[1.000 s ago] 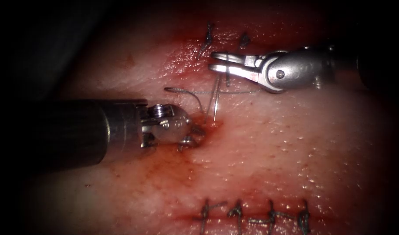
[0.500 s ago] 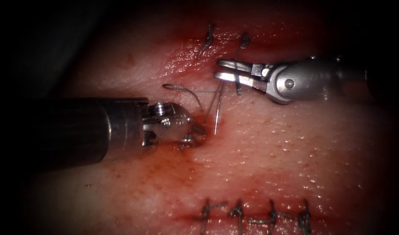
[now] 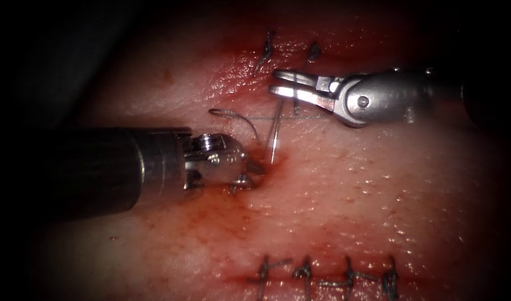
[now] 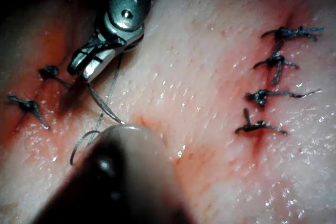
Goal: Wound Closure
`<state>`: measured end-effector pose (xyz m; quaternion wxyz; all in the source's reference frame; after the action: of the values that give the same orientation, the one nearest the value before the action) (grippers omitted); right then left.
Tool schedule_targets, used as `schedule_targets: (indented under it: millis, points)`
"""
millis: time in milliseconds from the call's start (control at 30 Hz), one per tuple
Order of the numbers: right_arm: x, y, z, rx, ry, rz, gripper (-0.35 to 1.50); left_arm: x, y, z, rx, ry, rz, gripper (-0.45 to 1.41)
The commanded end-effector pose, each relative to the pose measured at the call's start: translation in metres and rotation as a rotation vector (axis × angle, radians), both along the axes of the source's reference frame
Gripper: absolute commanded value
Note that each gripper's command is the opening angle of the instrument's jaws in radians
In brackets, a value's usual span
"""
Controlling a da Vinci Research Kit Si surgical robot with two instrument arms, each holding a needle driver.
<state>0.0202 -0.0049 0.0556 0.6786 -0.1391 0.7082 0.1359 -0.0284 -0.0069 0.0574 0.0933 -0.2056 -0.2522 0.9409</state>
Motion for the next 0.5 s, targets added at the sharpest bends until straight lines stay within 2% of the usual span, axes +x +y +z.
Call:
schedule_targets:
  millis: [33,167,500]
  points:
    - [0.0008,-0.0002,0.0006,-0.001,0.003,-0.001,-0.35,-0.0006,0.0000,0.0005,0.000,-0.001,0.000,0.62]
    - [0.0010,-0.0005,0.0007,-0.008,0.003,-0.001,-0.35,-0.0007,0.0000,0.0003,0.002,-0.001,0.000,0.67]
    - [0.0011,-0.0023,0.0017,-0.035,0.004,-0.031,-0.35,-0.0002,0.0000,0.0000,0.008,-0.001,0.001,0.64]
